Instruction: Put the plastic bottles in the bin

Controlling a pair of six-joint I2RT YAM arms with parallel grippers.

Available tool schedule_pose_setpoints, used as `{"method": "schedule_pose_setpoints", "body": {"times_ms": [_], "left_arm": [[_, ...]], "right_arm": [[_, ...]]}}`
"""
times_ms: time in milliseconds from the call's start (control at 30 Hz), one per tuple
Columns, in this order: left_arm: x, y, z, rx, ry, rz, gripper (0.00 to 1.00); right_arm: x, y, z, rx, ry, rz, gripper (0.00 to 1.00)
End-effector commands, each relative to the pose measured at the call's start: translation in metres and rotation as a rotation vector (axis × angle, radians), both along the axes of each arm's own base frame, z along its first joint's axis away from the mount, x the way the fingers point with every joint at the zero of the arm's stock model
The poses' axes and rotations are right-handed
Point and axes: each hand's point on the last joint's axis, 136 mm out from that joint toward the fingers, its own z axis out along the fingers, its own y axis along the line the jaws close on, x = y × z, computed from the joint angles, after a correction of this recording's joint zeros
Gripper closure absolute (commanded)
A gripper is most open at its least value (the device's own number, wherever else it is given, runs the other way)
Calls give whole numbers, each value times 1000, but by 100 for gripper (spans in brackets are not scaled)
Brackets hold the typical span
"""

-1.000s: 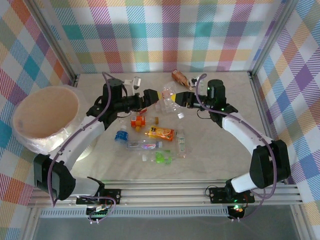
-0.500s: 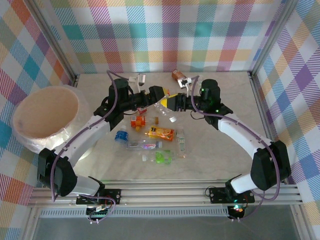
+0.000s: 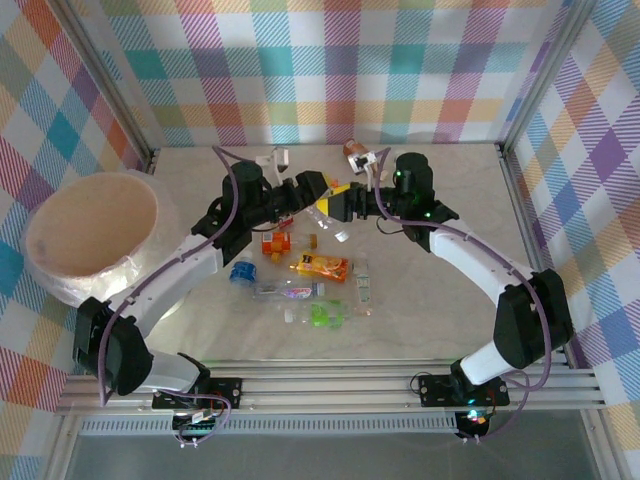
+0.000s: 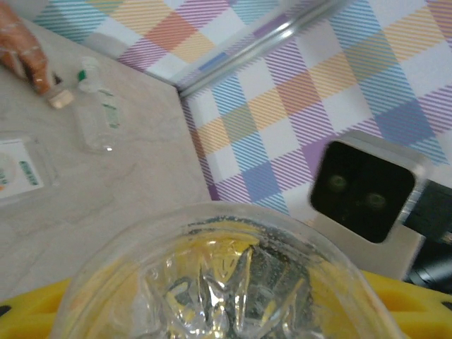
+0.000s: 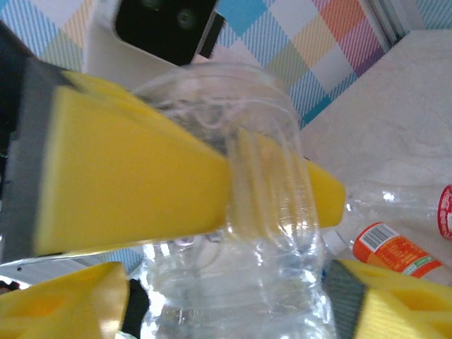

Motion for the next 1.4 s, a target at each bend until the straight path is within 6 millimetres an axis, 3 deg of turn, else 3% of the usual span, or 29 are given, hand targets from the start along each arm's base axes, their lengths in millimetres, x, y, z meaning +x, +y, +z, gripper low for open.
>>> {"method": "schedule_pose_setpoints", "body": {"times_ms": [0,167,300,433,633,733,867,1100,1367], "left_arm": [[1,29,-2,34,23,131,40],[-2,90,6,159,11,284,43],[-18,151,15,302,2,464,46],[-45,196,56,370,-112,600,46],[-89,277,121,665,-194,879,48],[-102,306,143,788,-216,1005,48],[-116,354,157,1076,-163,1222,47],[-130,416,138,1244,64,1401,47],[-121,484,46,1149,470,1306,49]], "right_arm": [[-12,-1,29,24,-141,24,16],[-7,-14,26,-34,-222,-85,2],[7,-29,15,-108,-248,-234,0],[19,-41,3,-156,-244,-335,0],[39,-55,-11,-218,-203,-472,0],[43,-56,-11,-218,-194,-490,0],[44,-54,-10,-208,-172,-489,0],[43,-56,-8,-221,-150,-496,0],[45,-61,-8,-218,-92,-537,0]]}}
